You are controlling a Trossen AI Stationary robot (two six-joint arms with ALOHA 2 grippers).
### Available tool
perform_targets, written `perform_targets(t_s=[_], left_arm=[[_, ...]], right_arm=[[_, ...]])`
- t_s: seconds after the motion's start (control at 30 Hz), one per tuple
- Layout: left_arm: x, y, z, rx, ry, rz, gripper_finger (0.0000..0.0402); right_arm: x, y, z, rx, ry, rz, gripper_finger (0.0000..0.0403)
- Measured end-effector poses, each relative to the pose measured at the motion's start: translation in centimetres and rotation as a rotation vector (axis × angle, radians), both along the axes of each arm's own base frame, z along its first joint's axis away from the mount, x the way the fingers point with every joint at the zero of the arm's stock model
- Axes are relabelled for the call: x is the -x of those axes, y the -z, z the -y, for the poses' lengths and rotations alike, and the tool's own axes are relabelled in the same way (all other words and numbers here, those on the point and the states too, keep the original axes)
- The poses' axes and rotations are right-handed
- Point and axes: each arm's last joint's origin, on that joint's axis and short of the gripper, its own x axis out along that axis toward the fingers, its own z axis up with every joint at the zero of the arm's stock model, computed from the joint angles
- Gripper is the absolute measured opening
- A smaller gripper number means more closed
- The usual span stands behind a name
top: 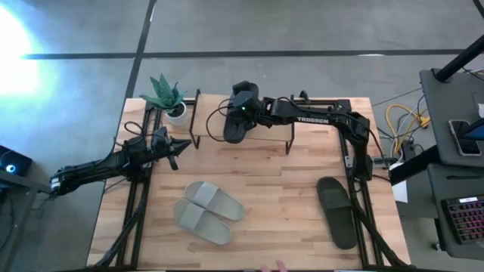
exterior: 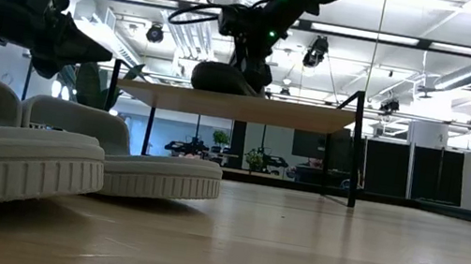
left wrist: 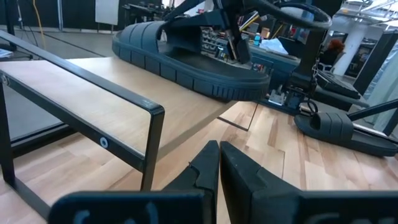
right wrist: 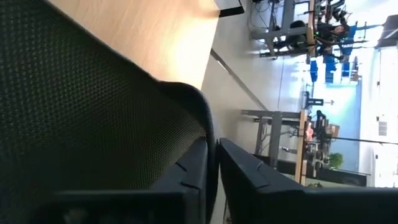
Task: Pick and place slides into the shelf
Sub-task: Put the left black slipper on the shelf, then put the black slipper on the shelf
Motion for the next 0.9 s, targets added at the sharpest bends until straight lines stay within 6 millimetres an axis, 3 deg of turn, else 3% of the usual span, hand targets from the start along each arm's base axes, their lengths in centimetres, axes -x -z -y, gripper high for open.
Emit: perform_targets(t_s=[0.27, 0.43, 0.7, 0.9], left_arm=[[0.0, 0.0, 0.0, 0.000, 0.000, 0.000, 0.0000], [0.0, 0.0, 0.0, 0.000, 0.000, 0.000, 0.0000], [0.0, 0.0, 0.0, 0.000, 0.000, 0.000, 0.0000], [0.0, 0.0, 0.0, 0.000, 0.000, 0.000, 0.0000]], right_arm=[[0.2, 0.0, -0.3, -0.056, 0.046, 0.042, 0.0120], [0.0, -0.2, -2.2, -0.045, 0.092, 0.049, 0.0156], [0.1, -2.3, -7.0, -0.066, 0.057, 0.108, 0.0173], [3.4, -5.4, -12.3, -0.225, 0.145, 0.176, 0.0173]])
